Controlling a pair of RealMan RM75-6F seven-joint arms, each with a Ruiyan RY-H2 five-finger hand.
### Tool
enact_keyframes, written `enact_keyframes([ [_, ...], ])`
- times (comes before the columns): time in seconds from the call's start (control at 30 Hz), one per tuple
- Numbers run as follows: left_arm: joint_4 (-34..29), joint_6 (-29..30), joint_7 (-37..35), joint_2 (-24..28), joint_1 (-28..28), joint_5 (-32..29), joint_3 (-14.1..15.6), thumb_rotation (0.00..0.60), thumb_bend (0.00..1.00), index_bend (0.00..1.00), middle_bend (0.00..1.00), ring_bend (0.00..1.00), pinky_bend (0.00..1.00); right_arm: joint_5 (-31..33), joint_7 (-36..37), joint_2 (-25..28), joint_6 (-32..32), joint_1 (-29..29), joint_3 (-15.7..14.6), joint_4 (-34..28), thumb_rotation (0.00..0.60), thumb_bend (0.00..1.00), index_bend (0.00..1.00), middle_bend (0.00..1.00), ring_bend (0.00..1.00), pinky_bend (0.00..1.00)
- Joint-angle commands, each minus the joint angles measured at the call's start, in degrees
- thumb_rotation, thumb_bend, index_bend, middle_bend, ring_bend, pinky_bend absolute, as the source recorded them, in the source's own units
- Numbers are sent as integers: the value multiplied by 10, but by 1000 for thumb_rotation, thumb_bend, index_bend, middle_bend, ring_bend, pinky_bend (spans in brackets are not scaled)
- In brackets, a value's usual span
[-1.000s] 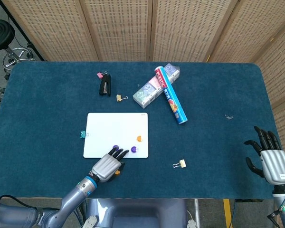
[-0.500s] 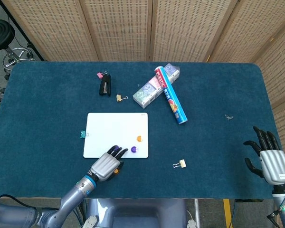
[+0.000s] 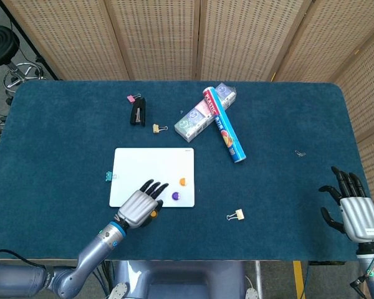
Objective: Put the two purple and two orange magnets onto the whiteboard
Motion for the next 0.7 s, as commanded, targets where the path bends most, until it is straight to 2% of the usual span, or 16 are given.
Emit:
enact_keyframes([
  [0.03, 2, -2, 7, 12, -17, -21, -25, 600, 321, 523, 0, 0, 0, 1, -1, 0, 0, 0, 1, 0, 600, 402, 339, 0, 0, 0],
  [0.17, 18, -12, 13, 15, -38, -50, -49, 600, 323, 523, 0, 0, 0, 4, -2, 0, -4, 0, 2, 1, 600, 401, 339, 0, 0, 0],
  [0.4, 77, -34, 36, -4, -83, -88, -71, 600, 323, 524, 0, 0, 0, 11, -1, -1, -13, 3, 4, 1, 600, 401, 340, 0, 0, 0],
  [0.7, 167, -70, -13, -47, -113, -91, -82, 600, 323, 523, 0, 0, 0, 19, 7, -1, -21, 5, 6, 8, 600, 401, 340, 0, 0, 0],
])
